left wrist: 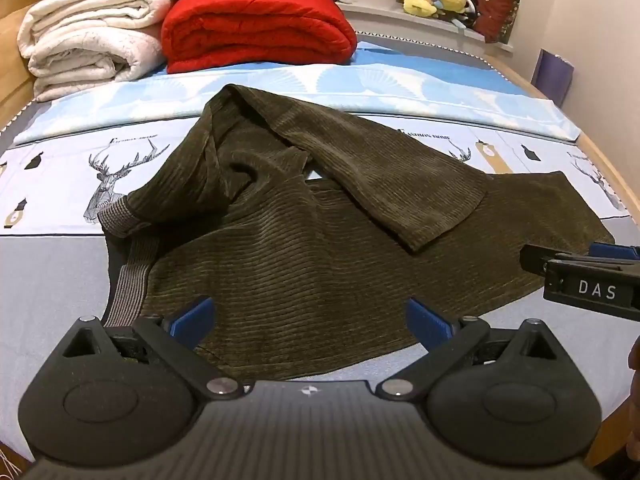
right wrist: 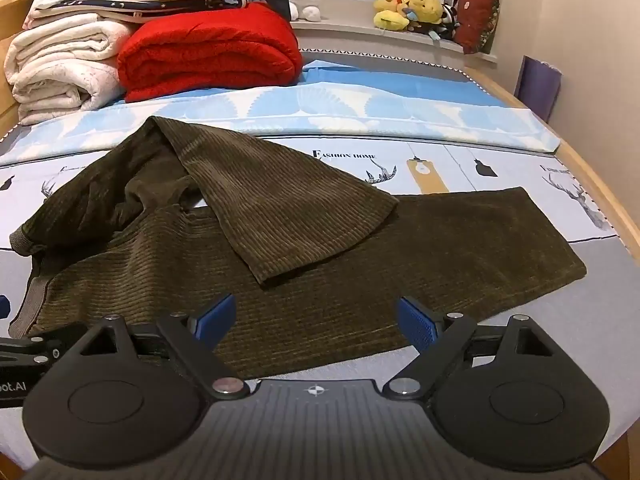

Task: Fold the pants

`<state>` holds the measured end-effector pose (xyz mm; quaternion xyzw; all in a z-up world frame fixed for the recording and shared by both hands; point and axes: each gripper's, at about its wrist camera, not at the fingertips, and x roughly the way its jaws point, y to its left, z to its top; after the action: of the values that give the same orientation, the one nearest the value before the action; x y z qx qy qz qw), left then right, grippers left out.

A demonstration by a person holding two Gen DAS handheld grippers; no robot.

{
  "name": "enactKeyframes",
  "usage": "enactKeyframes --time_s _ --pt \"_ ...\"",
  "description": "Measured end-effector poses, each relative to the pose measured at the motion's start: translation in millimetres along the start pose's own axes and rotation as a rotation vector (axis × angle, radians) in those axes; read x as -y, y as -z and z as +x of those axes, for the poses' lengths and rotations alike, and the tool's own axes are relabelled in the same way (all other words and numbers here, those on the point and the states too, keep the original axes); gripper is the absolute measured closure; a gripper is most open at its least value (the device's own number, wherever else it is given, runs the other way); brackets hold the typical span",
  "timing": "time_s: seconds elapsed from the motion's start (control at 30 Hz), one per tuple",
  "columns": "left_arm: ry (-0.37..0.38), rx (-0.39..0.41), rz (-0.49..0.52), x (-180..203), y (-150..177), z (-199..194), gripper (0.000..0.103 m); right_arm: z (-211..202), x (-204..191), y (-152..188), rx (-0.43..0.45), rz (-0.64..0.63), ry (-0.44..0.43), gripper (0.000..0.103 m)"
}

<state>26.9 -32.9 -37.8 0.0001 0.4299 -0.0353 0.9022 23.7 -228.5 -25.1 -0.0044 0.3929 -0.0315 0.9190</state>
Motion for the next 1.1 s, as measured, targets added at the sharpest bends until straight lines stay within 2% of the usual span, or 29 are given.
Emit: enactKeyframes --time_s 1.1 --pt "-0.002 -0.003 0.000 -0.8 0.0 0.4 0.001 4.0 -3.2 1.1 0.000 -0.004 0.001 0.014"
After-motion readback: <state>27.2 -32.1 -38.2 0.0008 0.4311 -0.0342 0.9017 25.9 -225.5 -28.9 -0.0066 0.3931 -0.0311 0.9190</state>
